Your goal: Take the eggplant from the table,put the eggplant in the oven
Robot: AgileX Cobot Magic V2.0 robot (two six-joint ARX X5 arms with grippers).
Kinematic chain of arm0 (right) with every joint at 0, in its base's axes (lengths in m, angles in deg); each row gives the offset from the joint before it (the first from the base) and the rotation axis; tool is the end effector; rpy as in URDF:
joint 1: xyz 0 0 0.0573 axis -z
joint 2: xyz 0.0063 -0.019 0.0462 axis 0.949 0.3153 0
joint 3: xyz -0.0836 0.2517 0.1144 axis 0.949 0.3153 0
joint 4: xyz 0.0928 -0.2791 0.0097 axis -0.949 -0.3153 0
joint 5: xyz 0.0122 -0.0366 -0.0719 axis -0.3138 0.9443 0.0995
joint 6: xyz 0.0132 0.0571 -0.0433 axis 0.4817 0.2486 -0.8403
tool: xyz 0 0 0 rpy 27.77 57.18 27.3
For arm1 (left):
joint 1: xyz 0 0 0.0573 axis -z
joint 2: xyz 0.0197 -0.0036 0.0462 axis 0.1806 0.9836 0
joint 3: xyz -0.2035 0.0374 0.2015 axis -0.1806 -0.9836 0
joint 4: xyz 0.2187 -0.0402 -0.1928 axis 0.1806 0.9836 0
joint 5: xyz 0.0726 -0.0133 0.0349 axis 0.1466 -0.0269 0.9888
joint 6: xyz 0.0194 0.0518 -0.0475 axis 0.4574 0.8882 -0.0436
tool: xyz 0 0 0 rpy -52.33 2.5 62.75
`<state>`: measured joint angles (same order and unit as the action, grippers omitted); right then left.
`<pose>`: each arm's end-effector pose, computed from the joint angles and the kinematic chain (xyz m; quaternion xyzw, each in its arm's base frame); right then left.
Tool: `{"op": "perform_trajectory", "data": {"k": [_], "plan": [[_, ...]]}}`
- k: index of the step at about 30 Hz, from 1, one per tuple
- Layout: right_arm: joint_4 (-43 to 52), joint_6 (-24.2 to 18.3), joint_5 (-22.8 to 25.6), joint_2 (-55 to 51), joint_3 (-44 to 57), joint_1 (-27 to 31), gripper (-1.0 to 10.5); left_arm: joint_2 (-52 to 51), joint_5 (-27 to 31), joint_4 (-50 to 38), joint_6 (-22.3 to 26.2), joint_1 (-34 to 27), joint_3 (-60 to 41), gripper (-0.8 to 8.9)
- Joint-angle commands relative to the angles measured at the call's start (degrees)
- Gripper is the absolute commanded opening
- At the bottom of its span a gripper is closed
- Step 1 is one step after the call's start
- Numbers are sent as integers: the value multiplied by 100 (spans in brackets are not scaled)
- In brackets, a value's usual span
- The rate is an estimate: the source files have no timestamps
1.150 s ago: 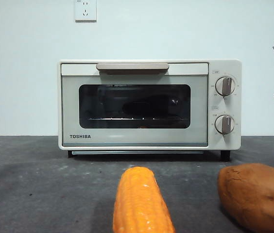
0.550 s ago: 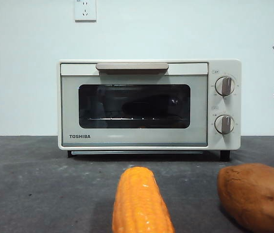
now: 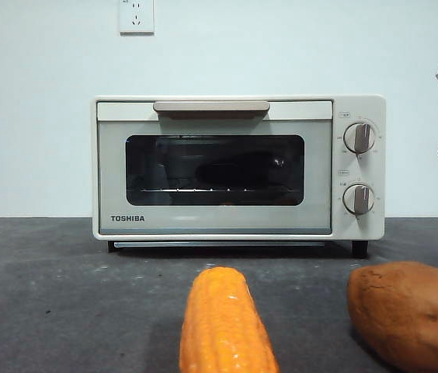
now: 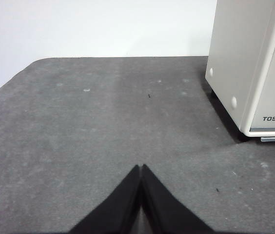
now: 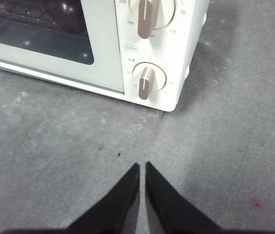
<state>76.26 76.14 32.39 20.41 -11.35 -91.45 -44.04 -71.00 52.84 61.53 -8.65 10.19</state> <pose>0.2002 0.0724 0.2070 -0.0147 0.2473 0.1597 0.9556 0.1413 -0.0024 0.1566 0.0107 0.0626 0.0014 0.9980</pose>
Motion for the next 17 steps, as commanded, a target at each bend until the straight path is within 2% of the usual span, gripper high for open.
{"op": "perform_trajectory", "data": {"k": [1, 4, 5, 7, 11, 13, 17], "plan": [[46, 72, -2, 4, -44, -31, 3, -2, 2, -79, 92, -2, -157, 6], [-11, -37, 269, -752, -44, 24, 3, -2, 0, -76, 92, -2, -155, 6], [13, -367, 378, -1141, -44, 98, 3, -2, 0, -79, 92, -2, -155, 6], [11, -713, 387, -1893, -20, 413, 3, -2, 0, -79, 92, -2, -155, 6], [42, -717, 385, -3147, 212, 1429, 3, -2, 0, -81, 92, -2, -155, 6], [37, -684, 321, -3438, 378, 1700, 3, -2, 0, -81, 92, -2, -155, 6], [39, -667, -160, -3893, 833, 2017, 3, -2, 0, -79, 92, -2, -155, 6]]}}
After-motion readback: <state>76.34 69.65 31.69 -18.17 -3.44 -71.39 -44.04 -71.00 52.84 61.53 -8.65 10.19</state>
